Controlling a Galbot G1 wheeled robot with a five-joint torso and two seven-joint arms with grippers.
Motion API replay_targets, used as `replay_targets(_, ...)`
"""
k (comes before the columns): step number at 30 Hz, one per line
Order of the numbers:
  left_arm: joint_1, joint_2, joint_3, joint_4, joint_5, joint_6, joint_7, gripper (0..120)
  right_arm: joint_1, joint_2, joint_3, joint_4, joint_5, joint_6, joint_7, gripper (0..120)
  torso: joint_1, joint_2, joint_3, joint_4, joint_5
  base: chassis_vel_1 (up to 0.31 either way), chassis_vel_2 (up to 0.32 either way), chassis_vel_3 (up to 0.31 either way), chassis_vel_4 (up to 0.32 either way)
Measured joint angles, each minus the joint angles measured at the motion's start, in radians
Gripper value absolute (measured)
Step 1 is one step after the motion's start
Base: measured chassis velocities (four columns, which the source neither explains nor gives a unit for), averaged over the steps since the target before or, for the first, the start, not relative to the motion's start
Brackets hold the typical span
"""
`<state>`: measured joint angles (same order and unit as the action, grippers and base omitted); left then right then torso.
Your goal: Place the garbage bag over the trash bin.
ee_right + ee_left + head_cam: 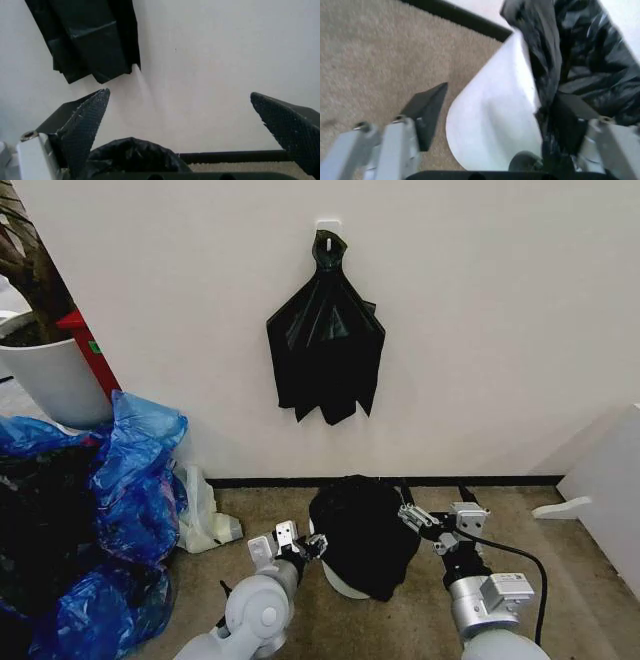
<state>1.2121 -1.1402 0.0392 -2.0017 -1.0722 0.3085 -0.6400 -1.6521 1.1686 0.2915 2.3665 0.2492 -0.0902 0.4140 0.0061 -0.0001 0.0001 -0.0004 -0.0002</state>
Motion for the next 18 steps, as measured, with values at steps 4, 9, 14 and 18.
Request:
replay_targets(4, 0.024, 0.033, -0.031, -0.046, 0.02, -0.009, 0.013, 94, 0.005, 0.002, 0.0, 0.002, 0.009, -0.002, 0.007, 100, 0.0, 0.0, 0.0, 0.0002, 0.0001, 0.0, 0.0, 0.0, 0.0)
replay_targets(9, 0.048, 0.059, -0.087, -0.105, 0.037, -0.026, 0.008, 100, 0.02, 0.004, -0.004, 0.003, 0.021, -0.008, 0.014, 100, 0.0, 0.0, 0.0, 0.0001, 0.0001, 0.0, 0.0, 0.0, 0.0)
replay_targets(14, 0.059, 0.067, -0.116, -0.141, 0.049, -0.034, -0.009, 100, 0.028, 0.0, -0.003, 0.003, 0.03, -0.01, 0.019, 100, 0.0, 0.0, 0.0, 0.0001, 0.0, 0.0, 0.0, 0.0, 0.0)
replay_targets(18, 0.08, 0.112, -0.117, -0.159, 0.194, -0.042, 0.128, 100, 0.036, 0.002, -0.008, -0.004, 0.038, -0.011, 0.026, 100, 0.0, 0.0, 0.0, 0.0002, 0.0002, 0.0, 0.0, 0.0, 0.0)
